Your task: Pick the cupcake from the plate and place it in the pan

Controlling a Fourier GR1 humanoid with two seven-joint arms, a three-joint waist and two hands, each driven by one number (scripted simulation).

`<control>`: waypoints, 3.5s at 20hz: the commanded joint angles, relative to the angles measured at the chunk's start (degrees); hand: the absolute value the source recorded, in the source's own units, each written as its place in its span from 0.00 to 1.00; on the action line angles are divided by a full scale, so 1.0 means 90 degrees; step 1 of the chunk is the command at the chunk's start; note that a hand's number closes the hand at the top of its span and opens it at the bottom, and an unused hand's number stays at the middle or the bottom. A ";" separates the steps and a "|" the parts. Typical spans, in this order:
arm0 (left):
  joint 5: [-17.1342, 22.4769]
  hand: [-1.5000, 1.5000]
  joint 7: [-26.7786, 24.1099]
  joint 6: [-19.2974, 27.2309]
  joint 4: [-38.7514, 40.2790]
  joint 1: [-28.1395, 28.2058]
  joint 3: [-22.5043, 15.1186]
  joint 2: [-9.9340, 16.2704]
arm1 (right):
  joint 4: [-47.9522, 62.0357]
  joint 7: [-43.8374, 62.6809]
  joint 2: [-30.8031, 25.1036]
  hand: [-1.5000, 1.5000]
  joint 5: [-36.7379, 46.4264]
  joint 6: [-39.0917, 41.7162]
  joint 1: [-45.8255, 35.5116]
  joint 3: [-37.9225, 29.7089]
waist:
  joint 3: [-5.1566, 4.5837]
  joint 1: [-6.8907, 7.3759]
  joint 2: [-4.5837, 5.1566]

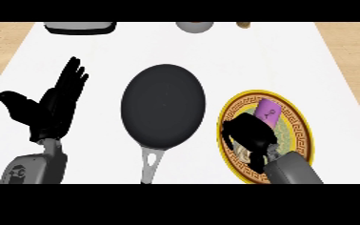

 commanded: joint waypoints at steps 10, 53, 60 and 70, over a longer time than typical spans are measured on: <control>0.0002 0.50 0.0087 -0.0106 0.0113 -0.0217 -0.0183 -0.0072 | -0.0502 0.5109 0.1394 1.00 0.0033 -0.1214 -0.0801 0.0727 | 0.0033 0.0416 -0.0028; -0.0069 0.50 -0.0131 -0.0073 0.0443 -0.0495 -0.0094 -0.0144 | 0.1553 0.9962 0.1398 1.00 -0.0079 -0.4674 -0.4016 0.2037 | 0.0046 0.0330 0.0114; -0.0042 0.50 0.0090 -0.0097 0.0225 -0.0431 -0.0102 -0.0090 | 0.2604 0.9599 0.1398 1.00 -0.0631 -0.5276 -0.3642 0.1562 | 0.0053 0.0388 0.0143; -0.0109 0.50 0.0068 -0.0011 0.0233 -0.0424 -0.0179 -0.0233 | 0.2865 0.9051 0.1398 0.00 -0.1619 -0.7140 -0.2964 0.1701 | 0.0056 0.0343 0.0119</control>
